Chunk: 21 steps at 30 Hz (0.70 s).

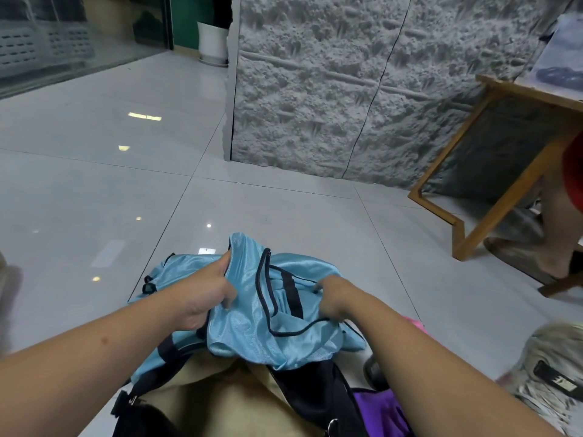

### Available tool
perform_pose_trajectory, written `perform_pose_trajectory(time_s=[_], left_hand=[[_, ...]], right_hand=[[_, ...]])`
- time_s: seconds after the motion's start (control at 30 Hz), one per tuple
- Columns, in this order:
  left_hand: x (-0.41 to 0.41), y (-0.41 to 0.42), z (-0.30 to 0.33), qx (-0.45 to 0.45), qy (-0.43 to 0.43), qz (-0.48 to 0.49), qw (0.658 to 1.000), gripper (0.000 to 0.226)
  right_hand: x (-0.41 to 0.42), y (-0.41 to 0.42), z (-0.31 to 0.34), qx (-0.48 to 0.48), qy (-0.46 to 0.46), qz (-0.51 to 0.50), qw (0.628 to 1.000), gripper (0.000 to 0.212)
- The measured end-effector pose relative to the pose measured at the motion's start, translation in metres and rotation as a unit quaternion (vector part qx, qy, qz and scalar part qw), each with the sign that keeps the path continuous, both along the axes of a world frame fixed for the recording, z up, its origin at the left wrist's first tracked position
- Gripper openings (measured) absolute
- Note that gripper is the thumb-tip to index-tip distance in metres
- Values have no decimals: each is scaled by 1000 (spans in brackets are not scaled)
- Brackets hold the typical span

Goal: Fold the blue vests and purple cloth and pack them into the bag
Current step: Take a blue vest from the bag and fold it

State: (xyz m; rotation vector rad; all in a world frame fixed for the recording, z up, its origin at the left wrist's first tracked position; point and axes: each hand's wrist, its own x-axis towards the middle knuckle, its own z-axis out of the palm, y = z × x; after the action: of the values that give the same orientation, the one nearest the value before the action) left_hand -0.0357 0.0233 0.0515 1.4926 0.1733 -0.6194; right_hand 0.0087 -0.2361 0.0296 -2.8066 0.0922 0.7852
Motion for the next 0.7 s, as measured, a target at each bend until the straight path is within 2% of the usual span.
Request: perform_pose_trajectory(time_s=[0.07, 0.13, 0.17, 0.27, 0.33, 0.43, 0.5, 0.57, 0.63, 0.7], left_hand=[[2, -3, 0, 0, -12, 5, 1000, 99], [8, -7, 0, 9, -38, 12, 999, 97], [10, -10, 2, 9, -55, 18, 998, 96], [12, -24, 7, -17, -104, 49, 993, 76], [11, -36, 10, -25, -159, 42, 986, 76], [10, -55, 12, 47, -248, 17, 967, 93], [11, -62, 12, 92, -292, 45, 951, 88], [13, -62, 13, 100, -299, 91, 944, 73], [15, -56, 11, 100, -283, 124, 946, 63], [17, -50, 9, 83, -266, 133, 951, 62]], right_hand=[[4, -4, 14, 108, 7, -39, 993, 59], [6, -4, 28, 250, 21, -99, 963, 53], [7, -3, 36, 302, -1, -126, 945, 49], [9, 5, 55, 469, -86, -193, 857, 45], [7, 16, 65, 545, -110, -209, 805, 43], [1, 34, 73, 582, -101, -186, 785, 36], [-3, 44, 76, 610, -82, -177, 768, 28], [-2, 48, 77, 620, -97, -201, 752, 15], [1, 46, 76, 569, -133, -248, 772, 12], [0, 41, 75, 492, -111, -240, 829, 17]])
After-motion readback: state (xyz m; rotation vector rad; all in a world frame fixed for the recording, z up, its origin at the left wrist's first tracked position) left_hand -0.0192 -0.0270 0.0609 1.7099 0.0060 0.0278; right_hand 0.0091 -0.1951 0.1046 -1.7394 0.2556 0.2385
